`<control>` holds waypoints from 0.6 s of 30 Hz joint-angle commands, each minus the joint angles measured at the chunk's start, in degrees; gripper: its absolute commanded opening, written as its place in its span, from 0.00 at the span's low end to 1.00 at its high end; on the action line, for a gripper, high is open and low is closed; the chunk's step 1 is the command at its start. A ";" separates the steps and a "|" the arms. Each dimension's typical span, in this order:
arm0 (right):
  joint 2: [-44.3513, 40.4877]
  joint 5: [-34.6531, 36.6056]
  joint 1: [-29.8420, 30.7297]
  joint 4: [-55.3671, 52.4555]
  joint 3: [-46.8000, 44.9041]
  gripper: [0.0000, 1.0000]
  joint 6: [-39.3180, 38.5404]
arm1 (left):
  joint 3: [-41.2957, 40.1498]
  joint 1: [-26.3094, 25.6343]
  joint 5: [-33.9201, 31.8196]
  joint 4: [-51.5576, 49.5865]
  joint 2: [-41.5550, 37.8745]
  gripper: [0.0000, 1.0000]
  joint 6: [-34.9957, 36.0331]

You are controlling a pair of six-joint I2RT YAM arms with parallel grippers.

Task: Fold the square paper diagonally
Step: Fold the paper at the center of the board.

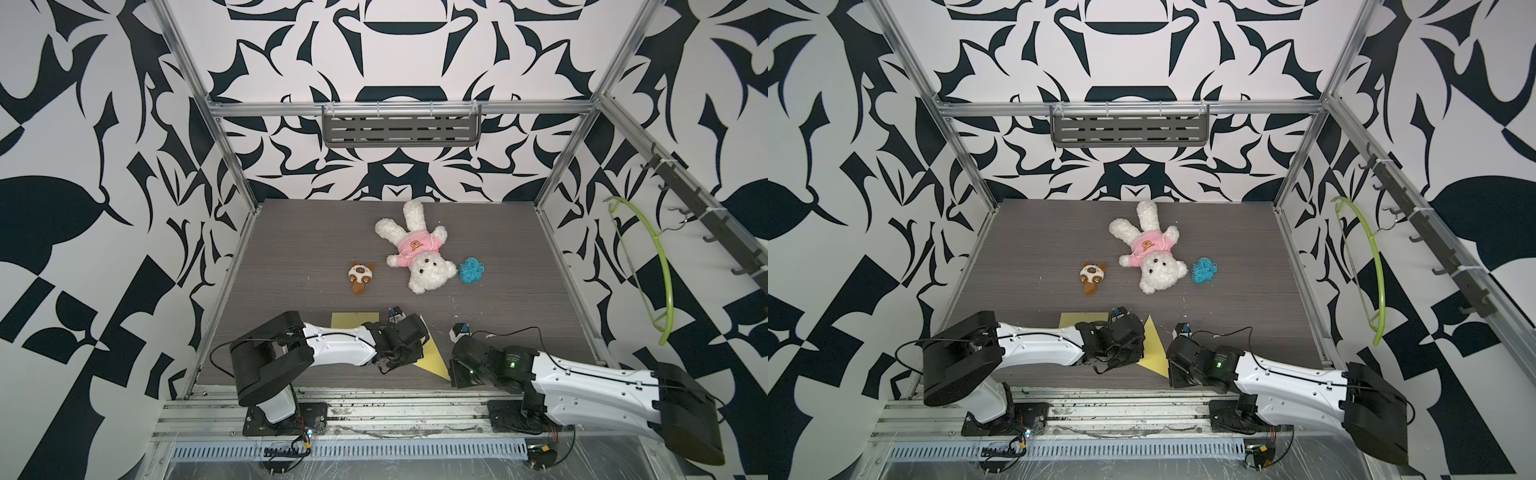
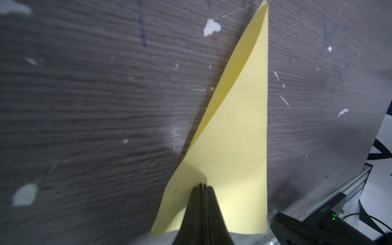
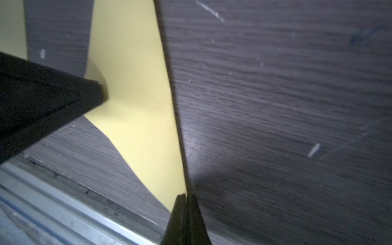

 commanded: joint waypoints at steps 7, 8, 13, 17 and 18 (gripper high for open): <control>0.82 -8.19 -10.60 12.13 5.56 0.00 -7.07 | -2.61 -0.93 1.26 -12.73 5.13 0.00 3.82; 2.19 -11.02 -12.50 15.52 5.06 0.00 -6.59 | -2.89 -0.96 1.39 -12.42 4.98 0.00 3.75; 13.49 -21.25 -16.92 31.60 5.60 0.00 -5.53 | -3.51 -1.00 1.68 -11.42 4.62 0.00 3.73; 22.11 -24.59 -17.24 36.47 7.81 0.00 -5.26 | -3.85 -0.92 1.72 -10.98 4.10 0.00 3.65; 23.64 -24.89 -17.22 37.40 7.87 0.00 -5.07 | -3.94 -0.99 1.66 -10.91 3.94 0.00 3.58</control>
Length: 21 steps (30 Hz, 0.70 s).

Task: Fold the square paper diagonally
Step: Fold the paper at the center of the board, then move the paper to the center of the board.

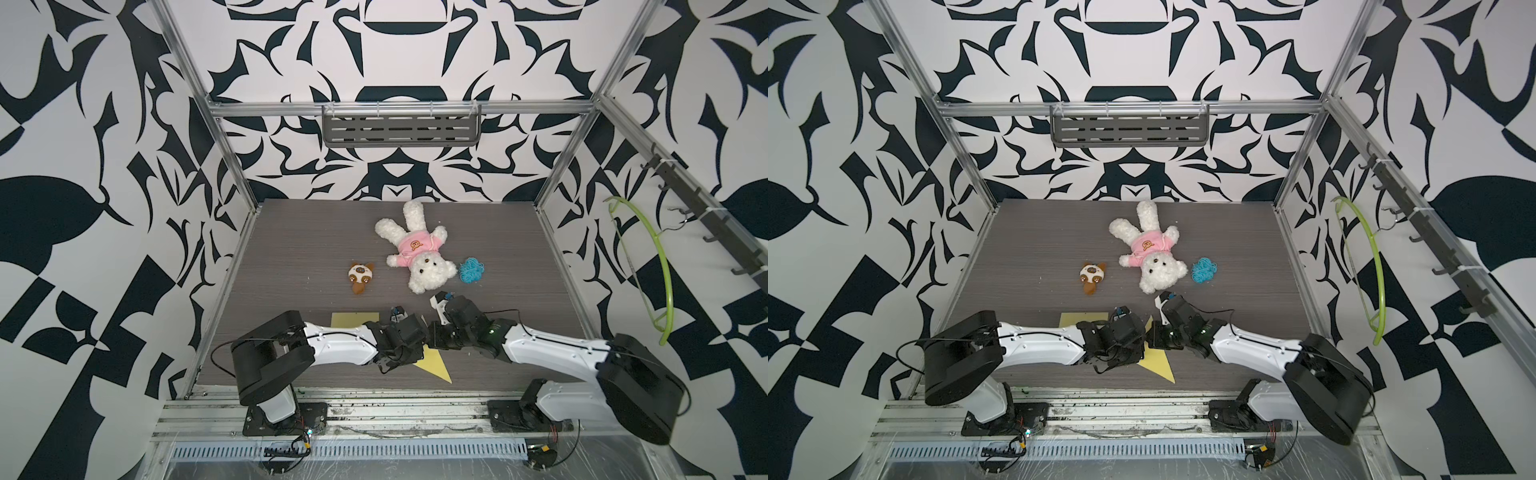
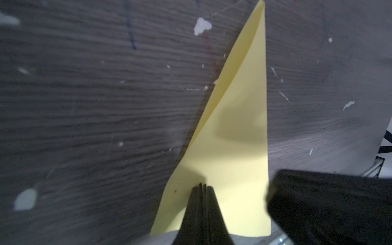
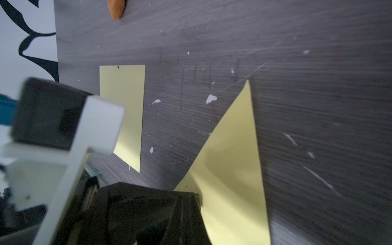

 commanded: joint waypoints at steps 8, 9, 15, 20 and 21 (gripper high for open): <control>9.59 -4.84 -0.26 12.72 -0.29 0.00 1.50 | -4.95 -0.96 1.68 -8.48 3.32 0.00 1.02; 10.09 -4.50 -0.28 13.08 -0.72 0.00 1.69 | -5.14 -0.94 1.75 -8.22 3.03 0.00 1.02; 11.42 -1.57 -0.27 10.91 -1.99 0.00 0.95 | -5.68 -1.02 1.23 -7.54 0.73 0.00 1.37; 11.38 0.28 -0.28 10.15 -3.15 0.00 0.67 | -6.53 -1.05 0.03 -7.28 -2.06 0.00 1.20; 11.45 0.39 -0.25 10.08 -3.39 0.00 0.67 | -6.62 -1.00 -0.25 -7.33 -2.72 0.01 1.20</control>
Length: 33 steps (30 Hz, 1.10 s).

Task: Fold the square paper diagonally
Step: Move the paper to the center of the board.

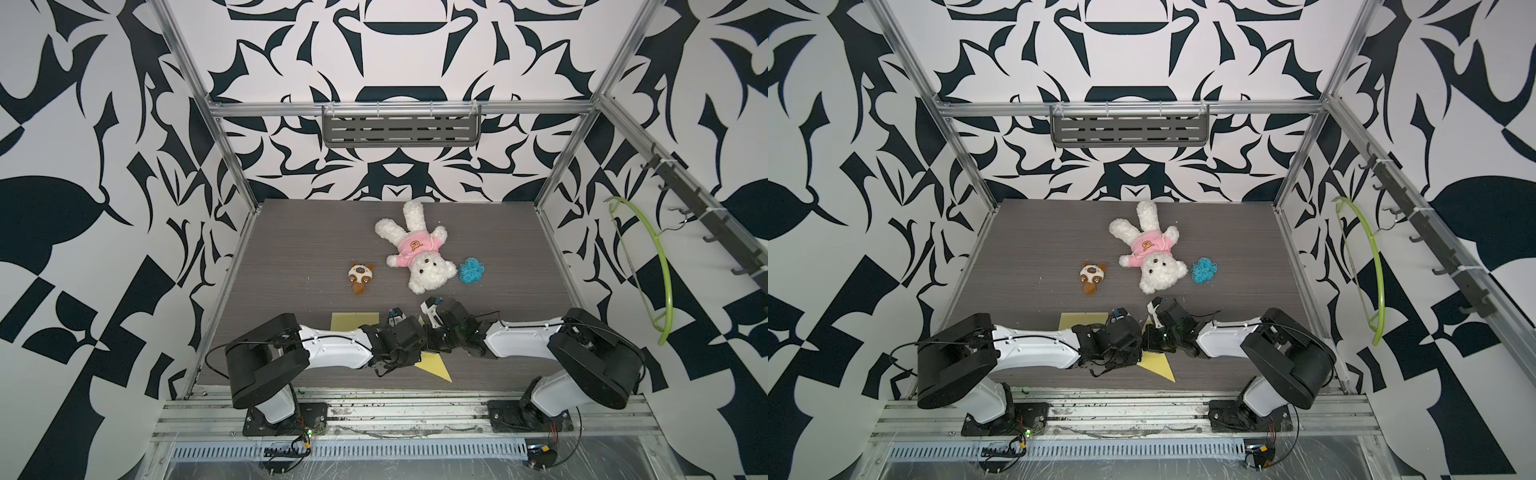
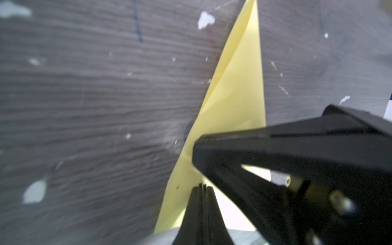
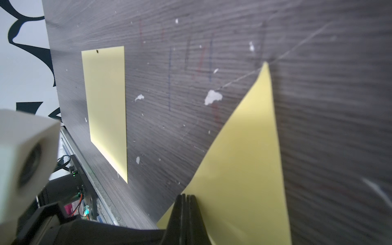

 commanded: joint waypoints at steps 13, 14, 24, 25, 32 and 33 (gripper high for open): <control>-1.57 6.01 0.29 -4.47 -1.78 0.00 -0.87 | -4.77 -0.59 -3.98 -13.81 -5.68 0.03 -0.93; -1.55 6.17 0.29 -4.77 -1.50 0.00 -0.93 | -5.26 -0.56 -4.35 -13.99 -6.41 0.03 -1.33; -4.13 10.13 -3.73 -8.60 -0.47 0.00 -1.33 | -6.94 -0.59 -10.63 -16.63 -18.63 0.05 -1.67; -5.02 10.36 -5.36 -8.37 -0.99 0.00 -1.32 | -7.45 -0.52 -11.33 -16.64 -20.39 0.06 -1.83; -7.49 9.47 -18.47 -11.10 -1.98 0.00 -6.92 | -9.90 -0.45 -14.71 -17.78 -25.91 0.07 -3.32; -7.45 9.58 -20.31 -11.77 -1.80 0.00 -8.25 | -9.92 -0.43 -15.06 -18.29 -26.22 0.07 -3.64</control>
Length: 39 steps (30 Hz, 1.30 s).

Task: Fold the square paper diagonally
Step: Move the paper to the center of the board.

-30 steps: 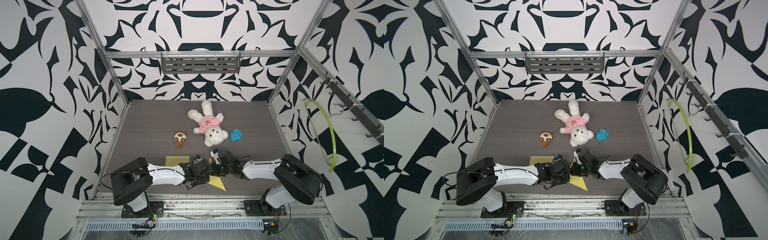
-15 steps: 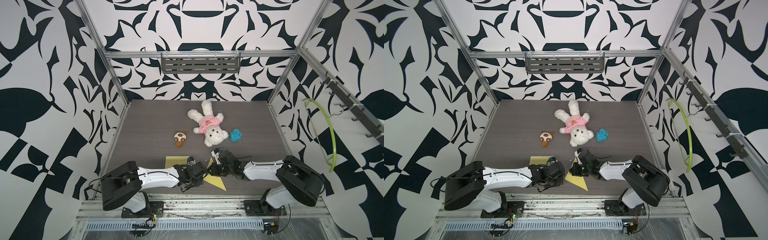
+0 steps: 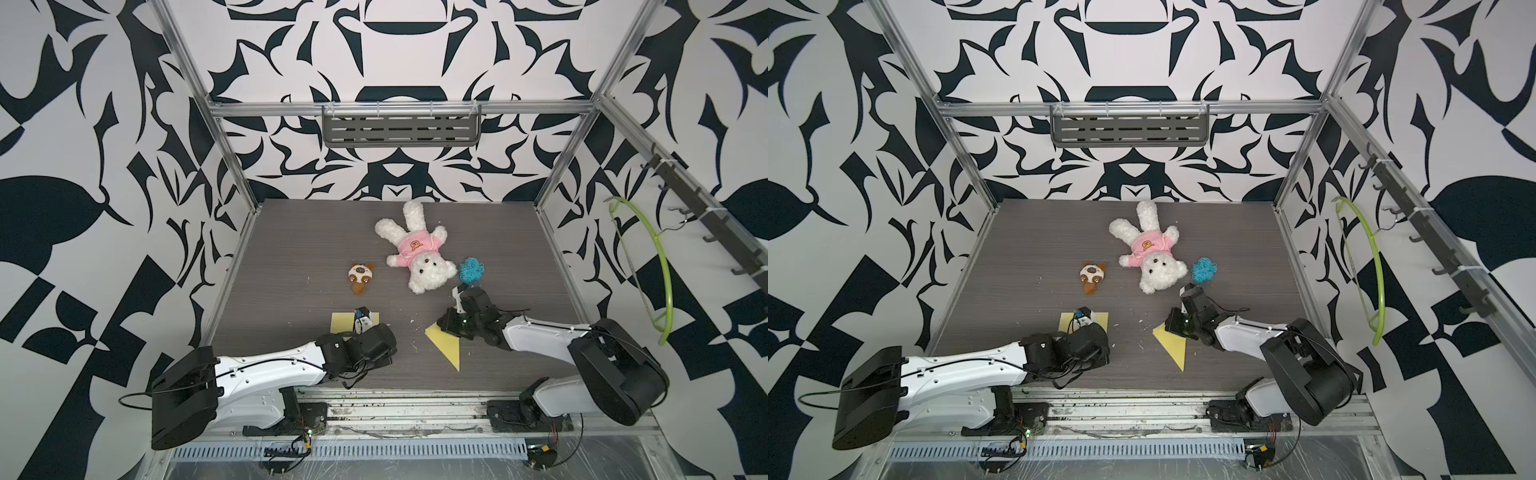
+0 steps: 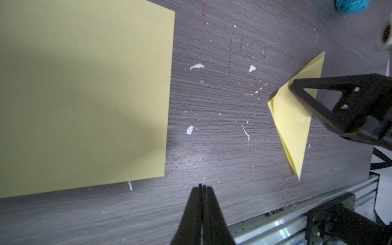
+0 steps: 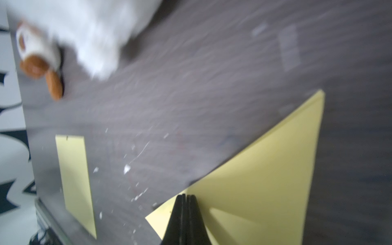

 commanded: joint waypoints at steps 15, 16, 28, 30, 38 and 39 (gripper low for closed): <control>3.45 -7.97 -27.83 -5.32 7.14 0.00 -11.01 | -2.62 5.64 -0.90 -6.31 -3.83 0.11 -0.77; 3.25 -8.33 -27.89 -5.58 7.73 0.00 -11.01 | -2.95 6.18 -0.47 -6.17 -4.07 0.11 -0.68; -10.74 -9.28 -27.83 -23.69 19.27 0.13 -12.55 | -0.19 19.12 4.04 -15.24 -6.49 0.23 9.35; -14.57 -9.53 -27.83 -27.59 20.50 0.18 -12.95 | 0.95 21.59 4.58 -17.24 -5.78 0.25 12.13; -29.80 -9.37 -27.69 -41.43 18.44 0.20 -13.14 | 2.21 28.72 9.65 -16.30 -1.38 0.21 17.74; -31.74 -9.35 -27.73 -42.63 17.62 0.20 -12.81 | 2.64 28.74 9.64 -16.28 -0.76 0.20 18.10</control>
